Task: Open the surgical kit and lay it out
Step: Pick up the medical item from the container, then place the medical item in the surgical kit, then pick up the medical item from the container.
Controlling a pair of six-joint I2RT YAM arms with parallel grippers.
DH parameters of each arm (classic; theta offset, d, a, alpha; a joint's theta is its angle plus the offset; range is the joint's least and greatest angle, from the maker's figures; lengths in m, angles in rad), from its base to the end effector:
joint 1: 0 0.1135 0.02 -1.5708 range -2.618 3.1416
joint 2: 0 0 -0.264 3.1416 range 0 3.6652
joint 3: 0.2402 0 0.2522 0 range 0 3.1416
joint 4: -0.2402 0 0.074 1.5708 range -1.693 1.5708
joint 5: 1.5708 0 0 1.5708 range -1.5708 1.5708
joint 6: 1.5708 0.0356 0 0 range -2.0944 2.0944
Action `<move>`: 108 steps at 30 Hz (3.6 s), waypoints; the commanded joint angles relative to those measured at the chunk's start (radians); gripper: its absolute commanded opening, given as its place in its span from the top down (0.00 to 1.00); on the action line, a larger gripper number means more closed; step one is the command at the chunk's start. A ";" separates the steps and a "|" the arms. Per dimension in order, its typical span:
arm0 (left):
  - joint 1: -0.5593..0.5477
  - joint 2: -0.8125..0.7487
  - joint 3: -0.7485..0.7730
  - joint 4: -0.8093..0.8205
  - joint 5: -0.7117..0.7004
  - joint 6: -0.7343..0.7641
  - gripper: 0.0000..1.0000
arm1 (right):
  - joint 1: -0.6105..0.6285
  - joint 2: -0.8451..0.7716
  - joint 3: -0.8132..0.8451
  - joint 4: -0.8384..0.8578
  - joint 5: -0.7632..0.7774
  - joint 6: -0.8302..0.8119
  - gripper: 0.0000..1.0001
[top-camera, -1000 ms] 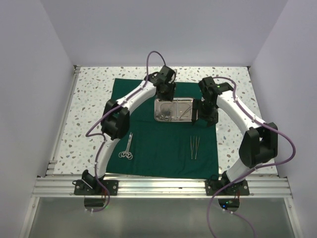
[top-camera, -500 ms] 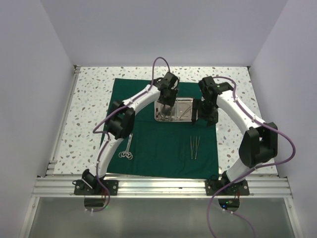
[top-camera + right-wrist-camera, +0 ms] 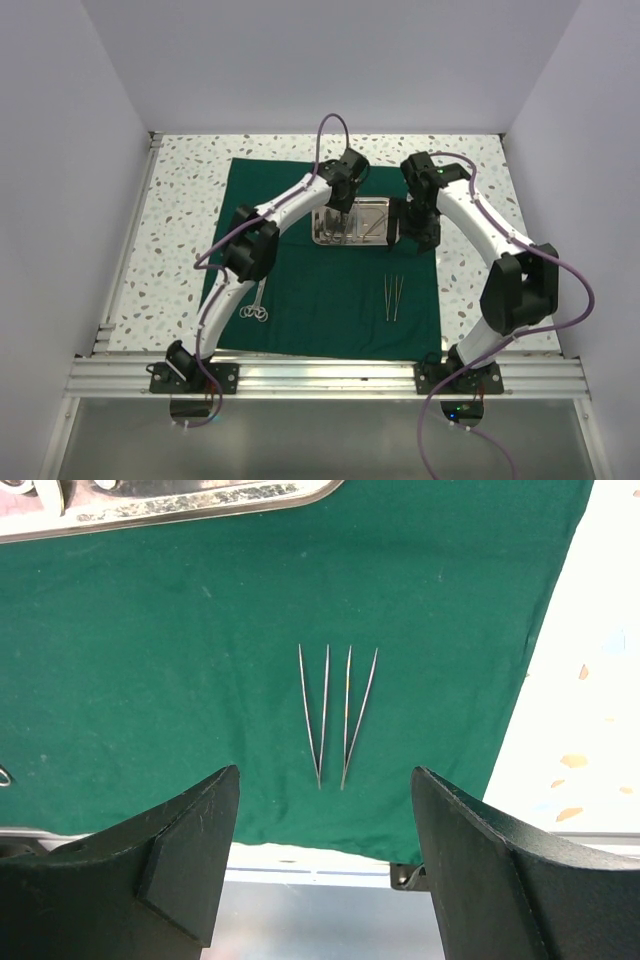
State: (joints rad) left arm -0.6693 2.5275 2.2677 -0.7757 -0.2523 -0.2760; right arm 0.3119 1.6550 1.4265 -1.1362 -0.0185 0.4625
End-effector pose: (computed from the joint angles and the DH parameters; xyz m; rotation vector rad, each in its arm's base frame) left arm 0.4316 -0.3301 0.1674 0.4119 2.5220 -0.0305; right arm 0.3013 0.0978 0.2722 0.2195 2.9463 0.1407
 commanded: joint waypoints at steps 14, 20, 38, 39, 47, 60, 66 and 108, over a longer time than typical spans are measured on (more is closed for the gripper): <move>0.043 0.079 -0.007 -0.051 0.099 -0.064 0.58 | -0.007 0.008 0.052 -0.023 -0.009 -0.024 0.27; 0.043 0.109 -0.007 -0.059 0.120 -0.095 0.66 | -0.005 0.005 0.048 -0.020 -0.009 -0.024 0.27; 0.053 0.019 -0.163 0.005 0.290 -0.060 1.00 | -0.007 -0.012 0.026 -0.004 -0.034 -0.016 0.27; 0.056 -0.007 -0.178 0.059 0.330 -0.057 1.00 | -0.007 -0.014 0.025 0.000 -0.037 -0.015 0.27; 0.112 -0.150 -0.205 0.161 0.554 -0.083 1.00 | -0.008 -0.024 0.031 0.004 -0.049 -0.010 0.28; 0.160 -0.320 -0.112 -0.036 0.443 -0.065 1.00 | -0.007 -0.029 0.014 0.018 -0.060 -0.015 0.28; 0.160 -0.549 -0.393 -0.063 0.268 -0.026 1.00 | -0.008 -0.021 0.025 0.019 -0.066 -0.021 0.28; 0.160 -1.056 -1.152 0.070 0.070 -0.186 0.18 | 0.050 0.811 0.934 0.058 0.094 0.047 0.62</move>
State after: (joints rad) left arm -0.5171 1.5120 1.1286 -0.6941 -0.1867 -0.4385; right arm 0.3561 2.4504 2.2986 -1.0485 0.0246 0.4984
